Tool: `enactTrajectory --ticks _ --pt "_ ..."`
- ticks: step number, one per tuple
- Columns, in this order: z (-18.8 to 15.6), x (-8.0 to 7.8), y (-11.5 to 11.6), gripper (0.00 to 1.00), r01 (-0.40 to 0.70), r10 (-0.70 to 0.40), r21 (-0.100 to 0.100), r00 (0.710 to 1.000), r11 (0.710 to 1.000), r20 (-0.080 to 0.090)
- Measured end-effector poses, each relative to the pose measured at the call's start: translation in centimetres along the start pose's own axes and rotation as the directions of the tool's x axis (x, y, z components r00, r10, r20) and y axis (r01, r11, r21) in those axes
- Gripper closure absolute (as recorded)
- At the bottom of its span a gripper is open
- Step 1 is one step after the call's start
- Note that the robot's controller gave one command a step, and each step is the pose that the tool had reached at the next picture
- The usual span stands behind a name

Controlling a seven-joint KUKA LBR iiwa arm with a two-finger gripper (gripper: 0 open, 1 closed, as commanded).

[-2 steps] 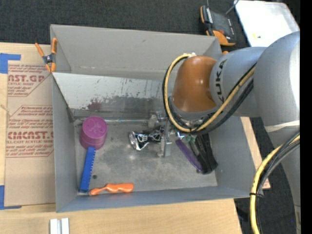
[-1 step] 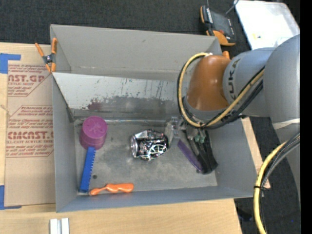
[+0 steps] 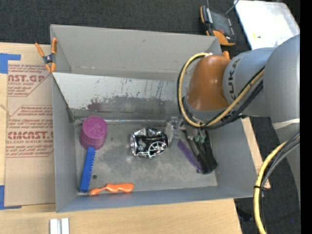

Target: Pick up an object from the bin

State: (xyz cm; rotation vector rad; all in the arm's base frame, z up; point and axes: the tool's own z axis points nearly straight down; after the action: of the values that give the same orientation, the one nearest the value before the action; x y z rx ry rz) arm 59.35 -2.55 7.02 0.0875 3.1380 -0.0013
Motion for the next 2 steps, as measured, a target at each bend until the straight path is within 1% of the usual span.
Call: enactTrajectory --ticks 1,2 --pt "-1.4 0.1 0.0 1.00 0.000 0.000 0.000 1.000 1.000 -0.003" --pt "-4.8 0.3 0.1 1.00 0.001 -0.001 -0.001 1.000 1.000 -0.009"
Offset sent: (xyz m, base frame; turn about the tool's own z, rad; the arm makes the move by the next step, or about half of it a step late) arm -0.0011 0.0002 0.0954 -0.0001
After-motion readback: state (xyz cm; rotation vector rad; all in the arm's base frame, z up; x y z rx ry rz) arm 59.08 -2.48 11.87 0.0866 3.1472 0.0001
